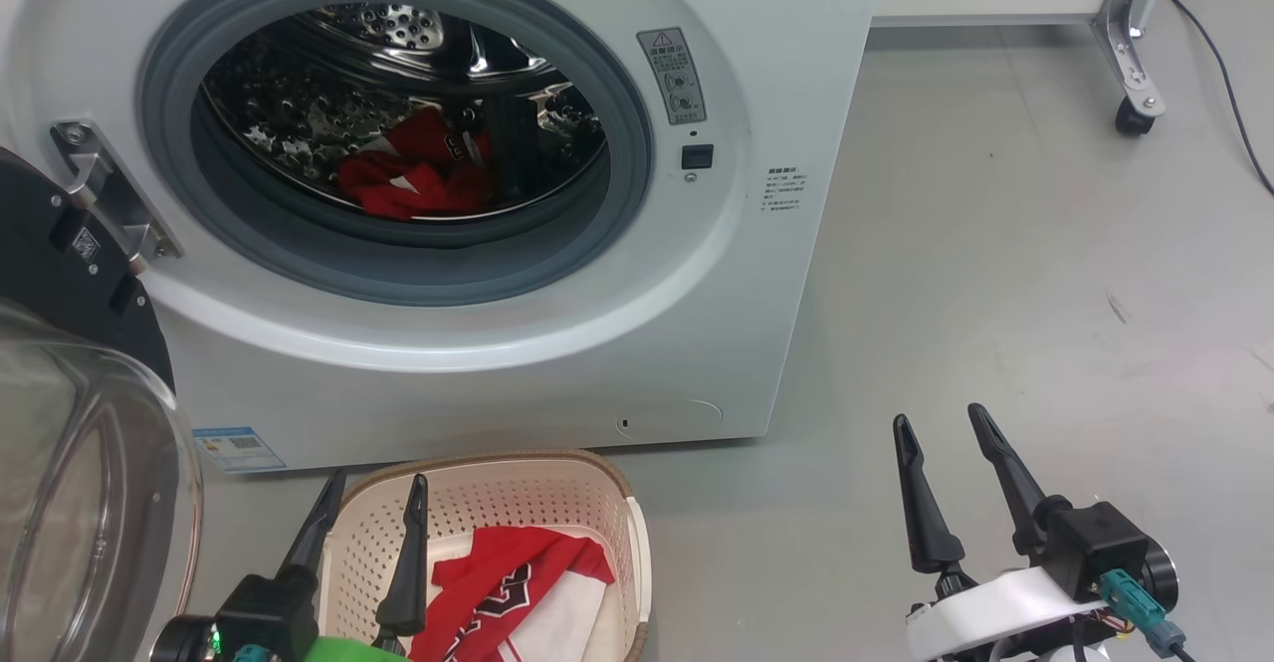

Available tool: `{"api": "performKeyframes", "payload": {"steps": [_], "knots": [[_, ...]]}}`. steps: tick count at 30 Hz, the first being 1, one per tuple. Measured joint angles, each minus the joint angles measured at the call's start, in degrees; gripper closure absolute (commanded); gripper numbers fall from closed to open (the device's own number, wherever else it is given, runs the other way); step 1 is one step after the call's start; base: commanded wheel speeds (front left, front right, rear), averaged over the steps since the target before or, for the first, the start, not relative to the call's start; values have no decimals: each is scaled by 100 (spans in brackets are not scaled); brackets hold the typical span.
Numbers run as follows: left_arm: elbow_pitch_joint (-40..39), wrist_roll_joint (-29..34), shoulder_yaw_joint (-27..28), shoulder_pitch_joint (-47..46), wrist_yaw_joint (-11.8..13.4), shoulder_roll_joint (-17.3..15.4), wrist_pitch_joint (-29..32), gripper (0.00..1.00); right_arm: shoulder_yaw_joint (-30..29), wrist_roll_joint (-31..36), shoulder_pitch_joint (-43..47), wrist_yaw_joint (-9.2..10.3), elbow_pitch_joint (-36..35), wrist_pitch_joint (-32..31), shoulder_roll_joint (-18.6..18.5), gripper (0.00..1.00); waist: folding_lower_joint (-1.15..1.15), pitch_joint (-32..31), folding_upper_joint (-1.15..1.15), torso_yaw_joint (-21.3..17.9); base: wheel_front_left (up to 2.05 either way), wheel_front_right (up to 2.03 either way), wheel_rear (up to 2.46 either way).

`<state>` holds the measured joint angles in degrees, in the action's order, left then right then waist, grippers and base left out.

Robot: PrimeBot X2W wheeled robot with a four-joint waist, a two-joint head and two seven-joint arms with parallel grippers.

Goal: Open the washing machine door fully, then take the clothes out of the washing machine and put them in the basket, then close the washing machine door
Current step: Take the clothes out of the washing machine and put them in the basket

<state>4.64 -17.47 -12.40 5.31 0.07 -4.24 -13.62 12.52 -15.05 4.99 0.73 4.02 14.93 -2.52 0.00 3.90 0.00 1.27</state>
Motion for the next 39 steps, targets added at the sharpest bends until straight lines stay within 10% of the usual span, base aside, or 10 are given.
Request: {"api": "performKeyframes", "payload": {"steps": [39], "knots": [[1054,-338,502,-3099,-293,-455,1268,0,849,-208,-1363,-4,-530,1,-25,0,1,2302,0,-622,0,0,0]]}}
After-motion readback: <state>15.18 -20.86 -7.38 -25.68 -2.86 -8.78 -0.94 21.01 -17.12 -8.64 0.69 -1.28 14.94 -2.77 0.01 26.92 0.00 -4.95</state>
